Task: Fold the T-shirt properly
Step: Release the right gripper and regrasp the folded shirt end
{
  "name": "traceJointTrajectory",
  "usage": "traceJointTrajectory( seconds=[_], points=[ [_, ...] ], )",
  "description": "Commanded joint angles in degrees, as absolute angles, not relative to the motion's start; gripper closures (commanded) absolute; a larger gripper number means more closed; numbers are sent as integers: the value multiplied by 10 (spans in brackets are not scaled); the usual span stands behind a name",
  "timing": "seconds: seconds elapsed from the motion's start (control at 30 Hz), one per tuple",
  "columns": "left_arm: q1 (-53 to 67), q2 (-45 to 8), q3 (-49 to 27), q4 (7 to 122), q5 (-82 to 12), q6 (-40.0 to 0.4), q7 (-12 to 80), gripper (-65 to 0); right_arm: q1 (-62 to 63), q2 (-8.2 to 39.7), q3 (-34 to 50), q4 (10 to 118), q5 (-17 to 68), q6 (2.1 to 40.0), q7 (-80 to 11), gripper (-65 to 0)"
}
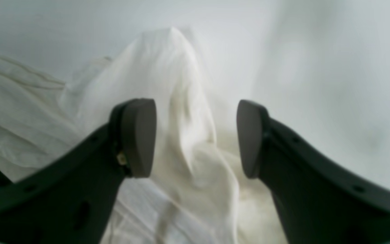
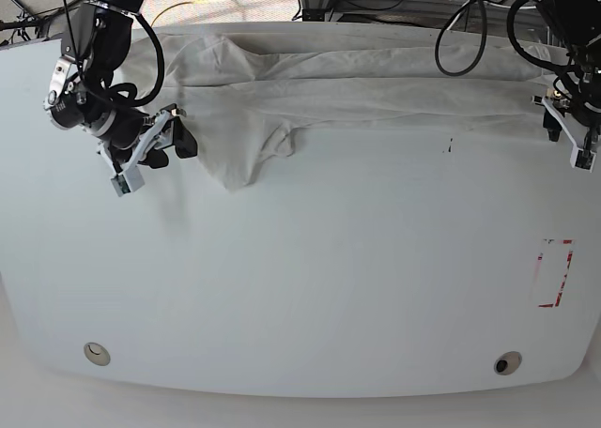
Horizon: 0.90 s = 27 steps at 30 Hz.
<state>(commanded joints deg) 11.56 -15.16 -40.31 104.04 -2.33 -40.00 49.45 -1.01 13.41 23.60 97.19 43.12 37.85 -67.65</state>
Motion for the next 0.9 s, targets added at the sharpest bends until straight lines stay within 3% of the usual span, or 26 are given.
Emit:
traceJointTrajectory(
  seconds=[0.3, 0.53, 0.6, 0.7, 0.9],
  points=[
    [116, -152, -404, 1039, -24, -400, 495, -353, 56, 135, 185, 836, 431, 378, -673, -361],
    [116, -152, -404, 1006, -24, -400, 494, -351, 71, 130, 141, 796, 431, 378, -672, -350],
    [116, -152, -404, 996, -24, -400, 493, -351, 71, 129, 137, 797, 432, 378, -671, -281],
    [114, -152, -404, 979, -24, -400, 493, -351, 69, 129, 138, 809, 436, 381, -659, -13],
    [113, -152, -403, 947, -22, -400, 492, -351, 25, 134, 154, 902, 436, 382, -654, 0]
  ],
)
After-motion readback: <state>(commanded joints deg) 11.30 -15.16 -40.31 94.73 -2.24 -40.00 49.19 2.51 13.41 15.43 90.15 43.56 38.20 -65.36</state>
